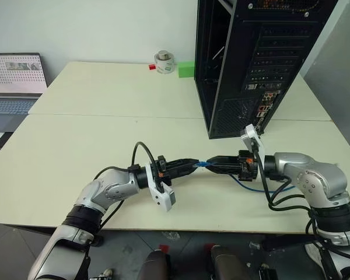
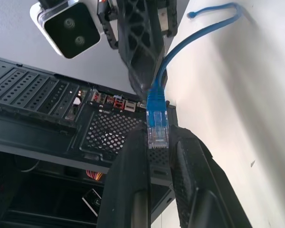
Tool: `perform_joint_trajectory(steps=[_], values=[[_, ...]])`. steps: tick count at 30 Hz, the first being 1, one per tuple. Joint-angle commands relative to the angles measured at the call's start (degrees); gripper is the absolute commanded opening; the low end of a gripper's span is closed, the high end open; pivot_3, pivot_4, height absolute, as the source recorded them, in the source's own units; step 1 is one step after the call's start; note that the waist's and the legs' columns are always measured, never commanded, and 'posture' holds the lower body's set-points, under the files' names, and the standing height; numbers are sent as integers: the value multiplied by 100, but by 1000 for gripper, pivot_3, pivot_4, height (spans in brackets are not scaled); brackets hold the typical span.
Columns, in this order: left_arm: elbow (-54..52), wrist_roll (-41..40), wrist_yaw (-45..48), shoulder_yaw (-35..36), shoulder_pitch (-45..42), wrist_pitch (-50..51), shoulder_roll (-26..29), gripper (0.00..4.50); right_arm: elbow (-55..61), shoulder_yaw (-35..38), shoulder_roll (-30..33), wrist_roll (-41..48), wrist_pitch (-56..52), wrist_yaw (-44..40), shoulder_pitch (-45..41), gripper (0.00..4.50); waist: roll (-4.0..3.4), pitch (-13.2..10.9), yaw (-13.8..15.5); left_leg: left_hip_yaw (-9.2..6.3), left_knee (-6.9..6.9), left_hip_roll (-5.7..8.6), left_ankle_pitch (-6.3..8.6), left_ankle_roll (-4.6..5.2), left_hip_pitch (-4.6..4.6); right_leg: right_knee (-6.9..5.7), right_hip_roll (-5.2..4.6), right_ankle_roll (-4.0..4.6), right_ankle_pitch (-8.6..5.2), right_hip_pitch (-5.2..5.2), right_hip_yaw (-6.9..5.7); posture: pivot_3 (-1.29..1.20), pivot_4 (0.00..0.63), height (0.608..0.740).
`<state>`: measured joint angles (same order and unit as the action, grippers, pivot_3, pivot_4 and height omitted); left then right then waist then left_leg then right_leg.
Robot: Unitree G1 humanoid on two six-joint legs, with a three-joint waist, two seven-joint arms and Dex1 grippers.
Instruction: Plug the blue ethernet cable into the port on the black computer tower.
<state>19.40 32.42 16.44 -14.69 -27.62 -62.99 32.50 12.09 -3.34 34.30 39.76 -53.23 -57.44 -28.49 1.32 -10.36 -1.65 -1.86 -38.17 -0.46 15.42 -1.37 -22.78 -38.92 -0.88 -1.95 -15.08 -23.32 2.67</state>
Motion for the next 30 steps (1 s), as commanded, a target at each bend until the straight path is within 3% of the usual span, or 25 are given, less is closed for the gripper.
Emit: perform_joint_trajectory(steps=[1, 18, 26, 30], values=[[-211, -19, -113, 32, -25, -22, 74, 281, 92, 117, 50, 243, -96, -100, -14, 2228, 0, 0, 0, 0, 0, 0, 0, 0, 0, 0, 0, 0, 0, 0, 0, 0, 150, 740], [-273, -8, -144, 4, -2, 5, 93, 281, -223, 65, -324, 285, -101, 108, -184, 2228, 0, 0, 0, -3, 0, 1, 0, 0, -1, 0, -1, 0, 0, 0, -3, 0, 150, 740], [-276, -27, -130, -24, 0, -6, 101, 281, -318, 101, -342, 311, -130, 109, -236, 257, 0, 0, 1, -3, 0, 1, 0, 0, -1, 0, -2, 0, 0, 0, -4, 0, 150, 740], [-289, -39, -99, -62, 28, 9, 93, 281, -320, 101, -323, 310, -140, 95, -234, 6, 0, 0, 1, -3, 0, 1, 0, 0, -1, 0, -2, 0, 0, 0, -4, 0, 150, 740]])
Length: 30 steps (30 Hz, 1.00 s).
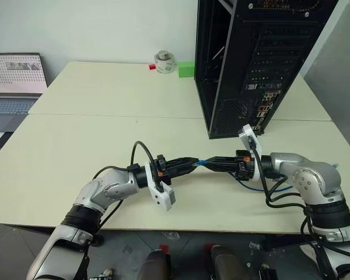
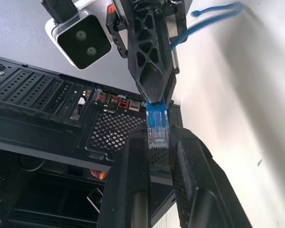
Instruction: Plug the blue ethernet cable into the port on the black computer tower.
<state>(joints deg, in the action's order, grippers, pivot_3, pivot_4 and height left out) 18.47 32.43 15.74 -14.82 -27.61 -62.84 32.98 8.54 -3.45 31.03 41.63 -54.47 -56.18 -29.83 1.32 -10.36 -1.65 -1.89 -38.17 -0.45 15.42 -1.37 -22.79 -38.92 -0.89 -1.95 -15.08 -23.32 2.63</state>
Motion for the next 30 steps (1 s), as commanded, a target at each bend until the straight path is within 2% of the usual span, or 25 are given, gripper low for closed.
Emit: perform_joint_trajectory(steps=[1, 7, 8, 14, 17, 20, 22, 26, 30], values=[[-202, -41, -20, -56, 35, 5, 44, 281, 40, 114, 10, 125, -21, -33, -98, 6, 0, 0, 0, 0, 0, 0, 0, 0, 0, 0, 0, 0, 0, 0, 0, 0, 150, 740], [-154, -275, 65, -103, 80, 105, 46, 281, 33, 113, 15, 147, -68, -51, -108, 5, 0, 0, 0, -1, 0, 0, 0, 0, 0, 0, 0, 0, 0, 0, -1, 0, 150, 740], [-157, -364, 102, -123, 96, 125, 59, 983, 39, 112, 21, 150, -79, -57, -105, 5, 0, 0, -1, 0, 0, 0, 0, 0, 0, 0, 0, 0, 0, 0, 0, 0, 150, 740], [-143, -923, 494, -245, 155, 329, 145, 2066, 116, 189, 108, 163, -117, -48, -27, 2, 0, 0, -1, -2, 0, 0, 0, 0, 0, 0, -1, 0, 0, 0, -1, 0, 150, 740], [-254, -1640, 965, -328, 267, 981, 92, 2625, 213, 419, 242, 112, -36, 99, 128, 2, -1, 0, 0, -2, 0, 0, 0, 0, -1, 0, -1, 0, 0, 0, -1, 0, 150, 740], [-926, -2908, 1757, -469, 454, 2633, -205, 3148, 429, 955, 354, -31, 192, 569, 412, 2, -1, 0, 0, -5, 0, 1, 0, 0, -3, 2, -1, 0, 0, 0, -4, 0, 150, 740], [-1382, -3526, 2042, -466, 499, 3583, -416, 3167, 634, 1183, 457, -207, 404, 836, 663, 2, -1, 0, 18, -6, -1, 3, 0, 0, -6, 1, -2, 0, 0, 0, -4, 0, 150, 740], [-2161, -4149, 2284, -444, 400, 5295, -773, 3167, 842, 1568, 319, -743, 994, 1701, 991, 1, -1, 0, 8, -16, -9, 7, 0, 0, -13, 2, -3, -2, -1, 1, -9, 0, 150, 740], [-2597, -4390, 1968, -359, -2, 6801, -1304, 3167, 857, 1653, -2, -1411, 1769, 2566, 1034, 1, -1, 1, -25, -15, -9, 2, -1, 0, -7, -3, 10, -2, -1, 2, -3, 0, 150, 740]])
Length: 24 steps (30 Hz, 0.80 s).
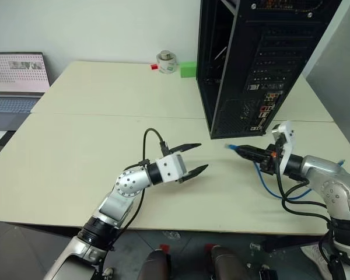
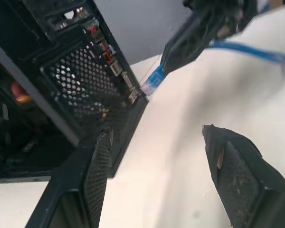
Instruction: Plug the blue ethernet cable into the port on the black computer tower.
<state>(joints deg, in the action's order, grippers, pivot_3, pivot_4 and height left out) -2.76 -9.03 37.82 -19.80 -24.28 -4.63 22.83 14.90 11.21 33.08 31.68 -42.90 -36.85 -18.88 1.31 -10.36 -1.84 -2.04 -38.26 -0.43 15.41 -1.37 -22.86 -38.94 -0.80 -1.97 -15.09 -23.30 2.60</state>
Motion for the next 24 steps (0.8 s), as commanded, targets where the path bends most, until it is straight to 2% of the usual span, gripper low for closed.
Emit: perform_joint_trajectory(steps=[1, 7, 11, 24], values=[[-518, -264, -358, 168, -456, 1278, -446, 3167, 196, 158, -303, -654, 825, 898, -84, 1, 0, 0, -6, 1, 0, -2, 0, 0, 2, -1, 3, 0, 0, 0, 2, 0, 150, 740], [-657, -393, -966, 383, -933, 2407, -1225, 3167, -144, 23, -807, -1572, 1659, 1964, -316, 0, -1, 1, -1, 1, 2, -2, -1, -2, 1, 1, 7, 0, 0, 0, 7, 0, 150, 740], [-575, 8, -1136, 272, -1019, 2488, -1254, 3167, -416, 26, -1020, -1765, 1830, 2272, -540, 0, -5, 3, 1, 2, 3, -1, -3, -5, 3, 1, 7, 1, 0, 0, 9, 0, 150, 740], [-571, 331, -1277, 287, -967, 2556, -1467, 3167, -1114, 81, -1319, -1932, 1964, 2723, -923, 0, -6, 3, 13, 5, 7, 1, -5, -9, 4, 2, 2, 3, 0, 0, 10, 0, 150, 740]])
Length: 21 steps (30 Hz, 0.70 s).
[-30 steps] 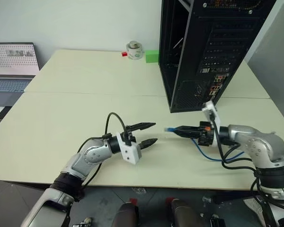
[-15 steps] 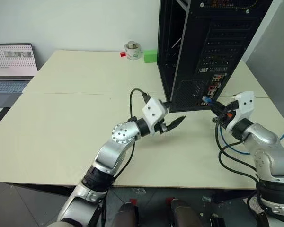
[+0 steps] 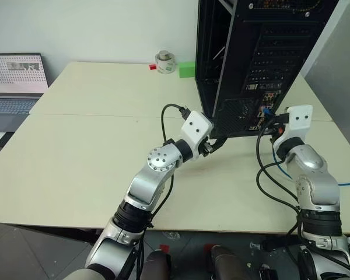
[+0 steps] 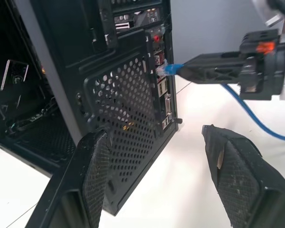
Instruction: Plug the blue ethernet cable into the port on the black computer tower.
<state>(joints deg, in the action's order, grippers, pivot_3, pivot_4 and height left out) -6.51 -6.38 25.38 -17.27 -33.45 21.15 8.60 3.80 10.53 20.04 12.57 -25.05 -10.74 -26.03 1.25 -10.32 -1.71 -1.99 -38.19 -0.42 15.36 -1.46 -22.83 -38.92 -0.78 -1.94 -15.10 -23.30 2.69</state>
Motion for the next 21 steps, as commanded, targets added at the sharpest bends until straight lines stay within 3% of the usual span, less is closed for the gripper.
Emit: perform_joint_trajectory(steps=[1, 21], values=[[-201, 81, -29, 39, -46, -21, -44, 3167, -32, 161, -21, -15, 188, 121, -220, 0, 0, 0, 0, 1, 0, 0, 0, 0, 0, 0, 0, 0, 0, 0, 1, 0, 150, 740], [-218, 134, 57, 51, -25, -11, -39, 3167, -143, 240, -79, 178, 158, 102, -457, 0, 0, 0, -25, 12, 0, -2, 0, 1, 6, -3, 1, 0, 0, 0, 11, 0, 150, 740]])
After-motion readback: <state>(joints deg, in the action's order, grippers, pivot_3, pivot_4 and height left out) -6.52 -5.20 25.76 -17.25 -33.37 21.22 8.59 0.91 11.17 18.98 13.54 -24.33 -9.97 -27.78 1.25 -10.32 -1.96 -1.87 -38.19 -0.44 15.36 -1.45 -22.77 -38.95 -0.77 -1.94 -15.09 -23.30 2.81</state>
